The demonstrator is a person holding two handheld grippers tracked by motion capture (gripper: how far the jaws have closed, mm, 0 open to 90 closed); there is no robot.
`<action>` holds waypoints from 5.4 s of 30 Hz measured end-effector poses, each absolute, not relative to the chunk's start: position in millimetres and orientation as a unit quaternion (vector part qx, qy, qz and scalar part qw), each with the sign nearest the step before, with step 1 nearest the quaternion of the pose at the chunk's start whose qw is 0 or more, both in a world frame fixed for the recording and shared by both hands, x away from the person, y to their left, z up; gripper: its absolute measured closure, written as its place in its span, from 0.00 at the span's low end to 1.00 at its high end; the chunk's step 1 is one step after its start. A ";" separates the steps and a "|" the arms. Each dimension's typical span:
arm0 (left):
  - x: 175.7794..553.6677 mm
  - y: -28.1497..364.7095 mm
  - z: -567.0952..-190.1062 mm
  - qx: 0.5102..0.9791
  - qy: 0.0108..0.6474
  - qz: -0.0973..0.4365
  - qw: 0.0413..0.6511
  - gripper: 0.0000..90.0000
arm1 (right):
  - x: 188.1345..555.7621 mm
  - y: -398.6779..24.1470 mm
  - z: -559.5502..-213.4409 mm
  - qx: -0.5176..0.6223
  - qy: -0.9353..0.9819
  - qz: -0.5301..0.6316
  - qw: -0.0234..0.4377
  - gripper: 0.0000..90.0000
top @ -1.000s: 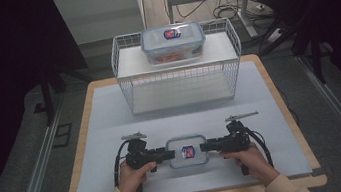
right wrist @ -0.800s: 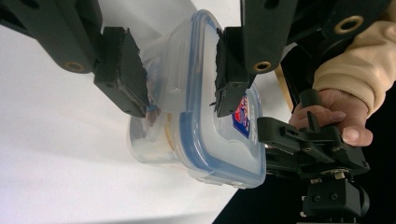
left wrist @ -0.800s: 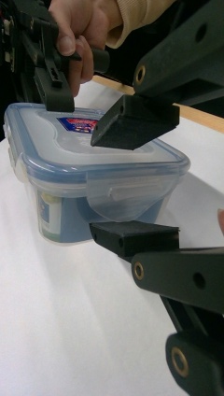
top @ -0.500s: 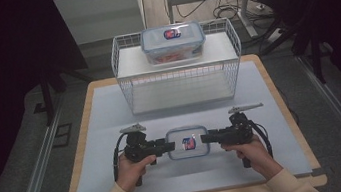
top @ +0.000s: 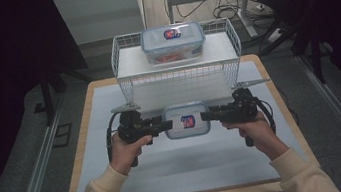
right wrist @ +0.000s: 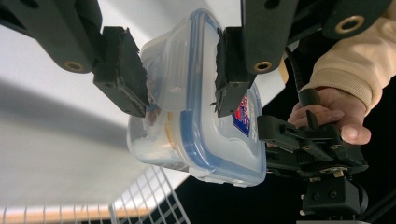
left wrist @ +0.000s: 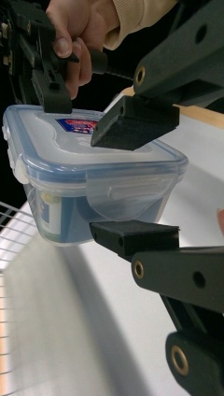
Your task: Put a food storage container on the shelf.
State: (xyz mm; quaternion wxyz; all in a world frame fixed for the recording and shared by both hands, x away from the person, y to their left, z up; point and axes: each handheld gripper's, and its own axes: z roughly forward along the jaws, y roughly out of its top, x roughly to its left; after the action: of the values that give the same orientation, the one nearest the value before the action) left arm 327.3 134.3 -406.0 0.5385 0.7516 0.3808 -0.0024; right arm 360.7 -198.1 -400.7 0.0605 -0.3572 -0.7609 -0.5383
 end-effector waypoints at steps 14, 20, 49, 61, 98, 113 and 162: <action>360.4 137.6 -348.4 0.749 0.360 0.018 0.556 0.60 | 389.8 -195.0 -335.0 -0.338 -0.766 -0.547 0.020 0.60; 373.0 141.0 -329.7 0.748 0.360 0.022 0.557 0.60 | 402.9 -190.7 -314.6 -0.332 -0.766 -0.550 0.011 0.60; 469.6 152.6 -267.2 0.746 0.359 0.023 0.561 0.59 | 492.1 -178.4 -255.2 -0.338 -0.755 -0.562 0.000 0.60; 511.2 158.8 -261.2 0.738 0.372 0.014 0.563 0.59 | 535.6 -171.0 -246.7 -0.349 -0.751 -0.561 0.007 0.59; 548.0 172.1 -278.1 0.658 0.456 -0.023 0.599 0.30 | 576.6 -174.4 -265.3 -0.447 -0.680 -0.581 0.012 0.45; 497.4 191.3 -281.2 0.679 0.426 0.016 0.598 0.29 | 526.7 -201.6 -265.9 -0.393 -0.710 -0.584 -0.019 0.42; 326.9 185.5 -476.9 0.760 0.415 0.020 0.500 0.26 | 355.6 -265.7 -464.9 -0.346 -0.794 -0.500 -0.033 0.31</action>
State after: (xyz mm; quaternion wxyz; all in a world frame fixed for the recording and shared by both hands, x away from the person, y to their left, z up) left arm 326.9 185.5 -476.9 0.4999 0.7598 0.4153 0.0203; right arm 355.6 -265.7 -464.9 -0.0331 -0.3459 -0.7935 -0.4996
